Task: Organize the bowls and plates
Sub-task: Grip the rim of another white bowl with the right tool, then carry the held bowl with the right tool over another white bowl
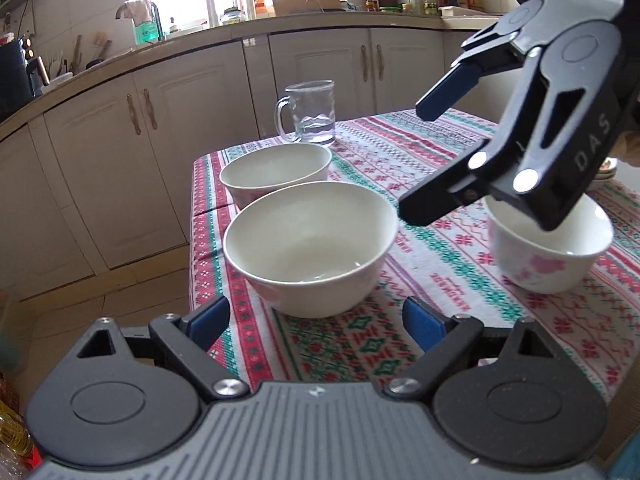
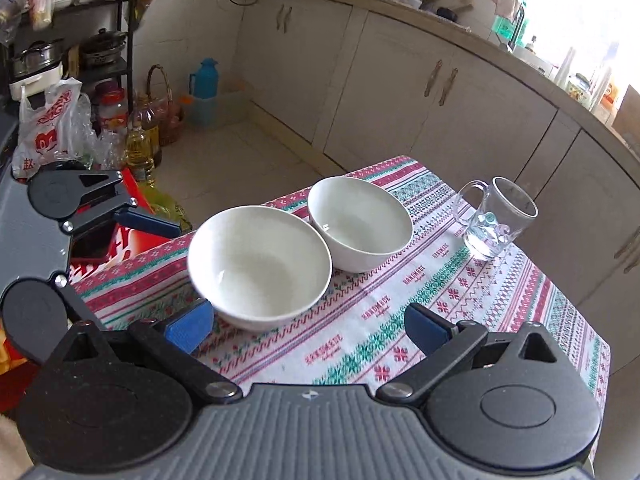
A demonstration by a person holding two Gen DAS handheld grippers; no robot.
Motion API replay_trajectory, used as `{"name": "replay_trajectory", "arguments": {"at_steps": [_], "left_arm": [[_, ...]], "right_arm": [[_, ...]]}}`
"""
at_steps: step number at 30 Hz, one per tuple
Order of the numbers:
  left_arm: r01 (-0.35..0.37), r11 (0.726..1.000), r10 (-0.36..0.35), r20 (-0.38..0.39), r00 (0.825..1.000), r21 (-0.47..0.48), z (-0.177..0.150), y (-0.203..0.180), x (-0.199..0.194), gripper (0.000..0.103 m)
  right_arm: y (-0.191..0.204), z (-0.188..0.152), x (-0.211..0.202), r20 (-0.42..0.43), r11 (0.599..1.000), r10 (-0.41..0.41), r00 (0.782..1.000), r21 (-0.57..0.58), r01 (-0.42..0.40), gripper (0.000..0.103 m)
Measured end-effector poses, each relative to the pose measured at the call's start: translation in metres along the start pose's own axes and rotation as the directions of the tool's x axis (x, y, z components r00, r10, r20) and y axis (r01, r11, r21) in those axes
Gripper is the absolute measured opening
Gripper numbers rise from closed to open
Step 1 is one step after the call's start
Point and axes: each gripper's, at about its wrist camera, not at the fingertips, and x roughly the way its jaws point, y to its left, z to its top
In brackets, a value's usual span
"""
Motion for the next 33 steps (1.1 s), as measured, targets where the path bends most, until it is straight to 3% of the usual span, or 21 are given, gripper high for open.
{"name": "replay_trajectory", "arguments": {"at_steps": [7,12,18,33], "left_arm": [[0.016,1.0,-0.016,0.003,1.0,-0.013,0.003,0.008,0.014,0.093],[0.03,1.0,-0.03,0.012,0.999,0.003,0.003,0.007,0.018,0.093],[0.037,0.999,-0.037,0.035,0.999,0.01,0.007,0.007,0.021,0.093],[0.051,0.999,-0.051,0.045,0.998,0.007,0.01,0.009,0.022,0.092]], "right_arm": [[-0.007,0.012,0.032,-0.044,0.999,0.024,0.999,0.042,-0.023,0.1],[-0.01,0.016,0.049,-0.071,0.996,0.061,0.996,0.075,-0.056,0.084],[-0.013,0.019,0.061,-0.09,0.991,0.1,0.991,0.102,-0.091,0.074],[-0.021,0.025,0.075,-0.08,0.966,0.198,0.977,0.183,-0.18,0.065]]}}
